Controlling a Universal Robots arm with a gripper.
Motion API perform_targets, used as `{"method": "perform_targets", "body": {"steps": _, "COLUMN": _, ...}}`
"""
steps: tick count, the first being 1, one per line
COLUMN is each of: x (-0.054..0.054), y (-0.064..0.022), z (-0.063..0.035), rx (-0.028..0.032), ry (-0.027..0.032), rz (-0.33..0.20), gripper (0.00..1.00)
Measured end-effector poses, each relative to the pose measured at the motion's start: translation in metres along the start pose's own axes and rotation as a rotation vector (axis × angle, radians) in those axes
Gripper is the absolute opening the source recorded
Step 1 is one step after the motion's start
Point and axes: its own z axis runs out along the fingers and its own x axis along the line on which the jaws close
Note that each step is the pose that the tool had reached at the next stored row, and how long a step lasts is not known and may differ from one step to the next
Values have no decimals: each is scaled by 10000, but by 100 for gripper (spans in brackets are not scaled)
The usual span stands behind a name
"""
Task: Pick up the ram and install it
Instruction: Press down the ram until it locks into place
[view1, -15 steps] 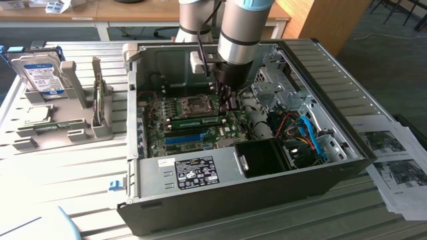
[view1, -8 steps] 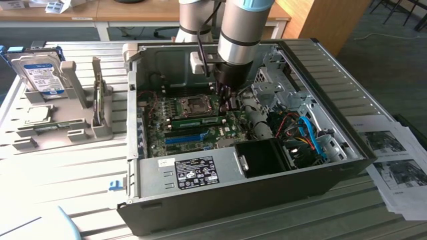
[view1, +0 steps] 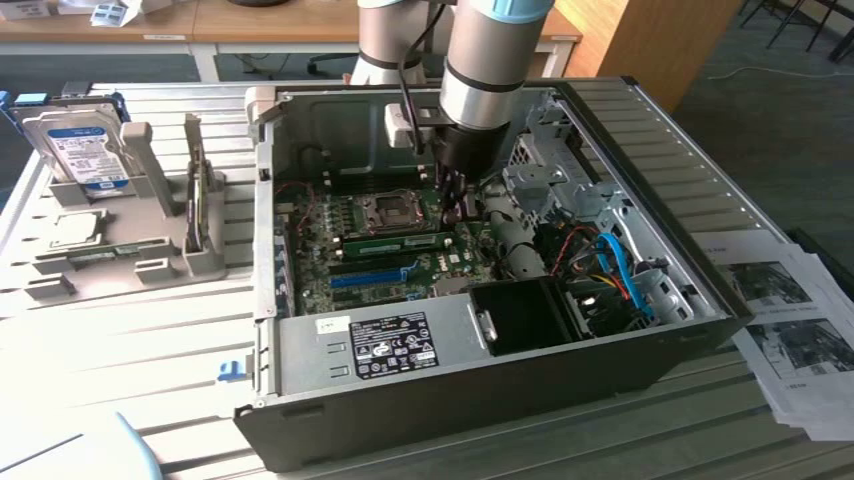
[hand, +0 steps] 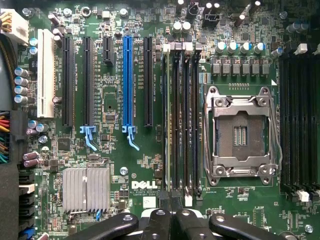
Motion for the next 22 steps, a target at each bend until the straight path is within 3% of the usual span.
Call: {"method": "perform_targets", "body": {"steps": 22, "x": 1, "y": -5, "z": 66, "rx": 0, "ry": 2, "rz": 1, "gripper": 9}}
